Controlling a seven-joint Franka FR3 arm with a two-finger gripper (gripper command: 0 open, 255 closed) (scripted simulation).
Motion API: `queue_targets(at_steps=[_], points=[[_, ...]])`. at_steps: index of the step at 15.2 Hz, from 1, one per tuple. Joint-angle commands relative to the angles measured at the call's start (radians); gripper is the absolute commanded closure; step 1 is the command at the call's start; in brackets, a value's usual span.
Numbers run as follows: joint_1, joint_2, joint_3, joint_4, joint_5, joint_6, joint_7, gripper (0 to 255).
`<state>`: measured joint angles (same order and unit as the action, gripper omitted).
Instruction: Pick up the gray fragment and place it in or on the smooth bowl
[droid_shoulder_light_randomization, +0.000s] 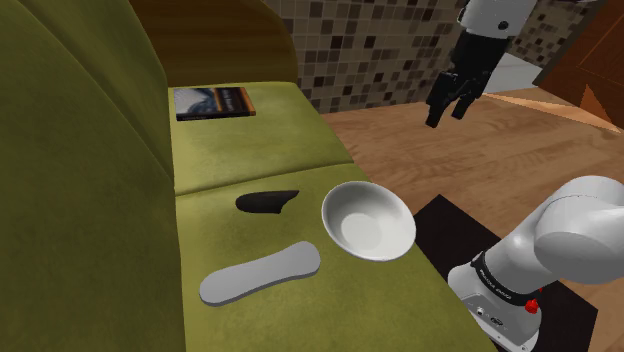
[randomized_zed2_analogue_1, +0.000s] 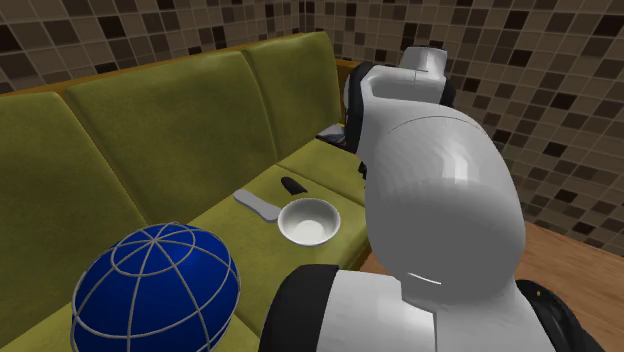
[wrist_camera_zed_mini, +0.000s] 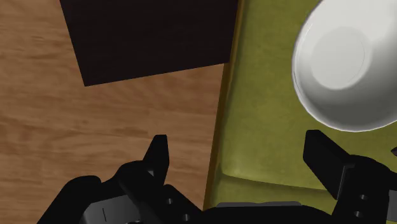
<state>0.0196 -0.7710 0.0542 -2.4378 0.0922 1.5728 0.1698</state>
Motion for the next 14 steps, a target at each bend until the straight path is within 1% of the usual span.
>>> queue_targets(at_steps=[1, 8, 14], points=[[0.0, 0.0, 0.0, 0.0, 0.0, 0.0, 0.0, 0], [0.076, 0.264, 0.092, 0.12, -0.005, 0.117, -0.058, 0], [0.129, 0.482, 0.175, 0.249, -0.04, 0.18, -0.09, 0]])
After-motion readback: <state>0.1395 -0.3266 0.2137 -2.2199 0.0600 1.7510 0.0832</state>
